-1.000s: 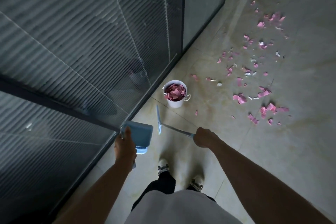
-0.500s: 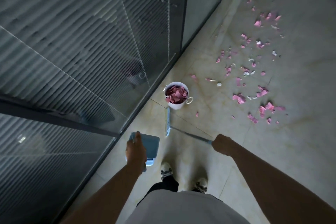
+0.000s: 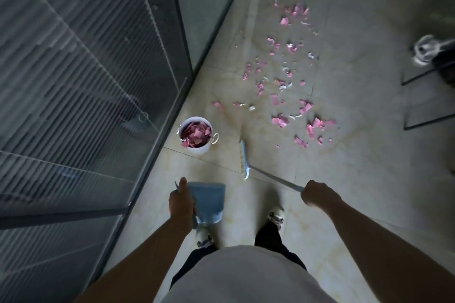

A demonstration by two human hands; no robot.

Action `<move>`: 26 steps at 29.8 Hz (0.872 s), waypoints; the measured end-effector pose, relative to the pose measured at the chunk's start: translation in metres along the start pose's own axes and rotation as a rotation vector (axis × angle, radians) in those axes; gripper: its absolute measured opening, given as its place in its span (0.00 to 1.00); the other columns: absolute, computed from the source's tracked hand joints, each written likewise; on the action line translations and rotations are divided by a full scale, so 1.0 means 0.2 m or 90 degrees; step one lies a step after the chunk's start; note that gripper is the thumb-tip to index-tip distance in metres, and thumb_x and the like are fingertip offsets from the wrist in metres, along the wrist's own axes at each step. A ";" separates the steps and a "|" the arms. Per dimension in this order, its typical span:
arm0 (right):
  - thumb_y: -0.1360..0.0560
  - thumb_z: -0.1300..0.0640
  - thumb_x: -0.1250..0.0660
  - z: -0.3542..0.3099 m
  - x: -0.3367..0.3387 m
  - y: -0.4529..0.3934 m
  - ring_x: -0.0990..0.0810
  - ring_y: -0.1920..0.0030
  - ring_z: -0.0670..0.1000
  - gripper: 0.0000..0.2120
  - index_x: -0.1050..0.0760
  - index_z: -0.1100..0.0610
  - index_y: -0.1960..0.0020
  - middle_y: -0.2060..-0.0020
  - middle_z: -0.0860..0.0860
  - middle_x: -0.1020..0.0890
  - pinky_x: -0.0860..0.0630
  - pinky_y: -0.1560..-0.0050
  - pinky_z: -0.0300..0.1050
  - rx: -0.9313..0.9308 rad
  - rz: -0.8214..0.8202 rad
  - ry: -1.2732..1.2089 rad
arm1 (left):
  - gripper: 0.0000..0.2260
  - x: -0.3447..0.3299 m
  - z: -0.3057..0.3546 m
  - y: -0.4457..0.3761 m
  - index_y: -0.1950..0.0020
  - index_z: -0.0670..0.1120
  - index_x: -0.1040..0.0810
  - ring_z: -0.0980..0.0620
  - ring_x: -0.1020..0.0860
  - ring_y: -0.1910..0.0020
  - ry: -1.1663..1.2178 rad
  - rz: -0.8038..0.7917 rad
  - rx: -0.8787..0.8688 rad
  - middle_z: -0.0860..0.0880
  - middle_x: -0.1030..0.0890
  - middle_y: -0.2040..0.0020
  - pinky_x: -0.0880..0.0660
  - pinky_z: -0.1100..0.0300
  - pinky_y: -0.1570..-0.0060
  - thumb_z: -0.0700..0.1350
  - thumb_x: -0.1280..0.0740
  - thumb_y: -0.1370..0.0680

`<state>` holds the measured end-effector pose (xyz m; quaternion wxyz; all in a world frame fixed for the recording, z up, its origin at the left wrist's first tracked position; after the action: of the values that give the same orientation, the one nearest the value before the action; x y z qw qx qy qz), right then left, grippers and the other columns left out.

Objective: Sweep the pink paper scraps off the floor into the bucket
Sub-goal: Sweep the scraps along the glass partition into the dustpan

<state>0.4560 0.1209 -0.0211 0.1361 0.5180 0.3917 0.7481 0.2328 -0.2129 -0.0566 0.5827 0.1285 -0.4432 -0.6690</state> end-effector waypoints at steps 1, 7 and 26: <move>0.25 0.57 0.43 0.07 0.03 -0.05 0.22 0.49 0.57 0.17 0.28 0.56 0.38 0.47 0.55 0.22 0.25 0.47 0.48 -0.003 0.003 -0.004 | 0.22 -0.08 0.02 0.02 0.62 0.41 0.28 0.51 0.30 0.76 0.009 -0.017 -0.013 0.45 0.28 0.71 0.32 0.60 0.75 0.60 0.39 0.22; 0.25 0.57 0.42 0.48 0.31 -0.37 0.22 0.45 0.56 0.17 0.28 0.54 0.37 0.46 0.54 0.22 0.27 0.47 0.48 -0.010 0.028 -0.017 | 0.10 -0.48 0.14 0.18 0.63 0.43 0.30 0.53 0.33 0.78 0.027 -0.070 -0.031 0.47 0.30 0.73 0.34 0.60 0.74 0.45 0.33 0.24; 0.24 0.56 0.40 1.19 0.83 -0.87 0.22 0.43 0.57 0.14 0.26 0.56 0.40 0.45 0.54 0.21 0.27 0.47 0.49 -0.066 0.115 -0.122 | 0.06 -1.48 0.79 0.34 0.61 0.43 0.29 0.51 0.34 0.79 -0.090 -0.046 -0.155 0.47 0.30 0.74 0.35 0.62 0.77 0.43 0.37 0.26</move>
<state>0.5600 0.4420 0.0001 0.1319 0.6127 0.2896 0.7235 0.2541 0.1269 -0.0172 0.5372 0.0251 -0.3935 -0.7456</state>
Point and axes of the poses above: each hand's wrist, its own y-axis away from the middle knuckle, its own x-axis out of the back of the hand, z = x × y, the point moved 9 cm from there along -y, towards the middle knuckle
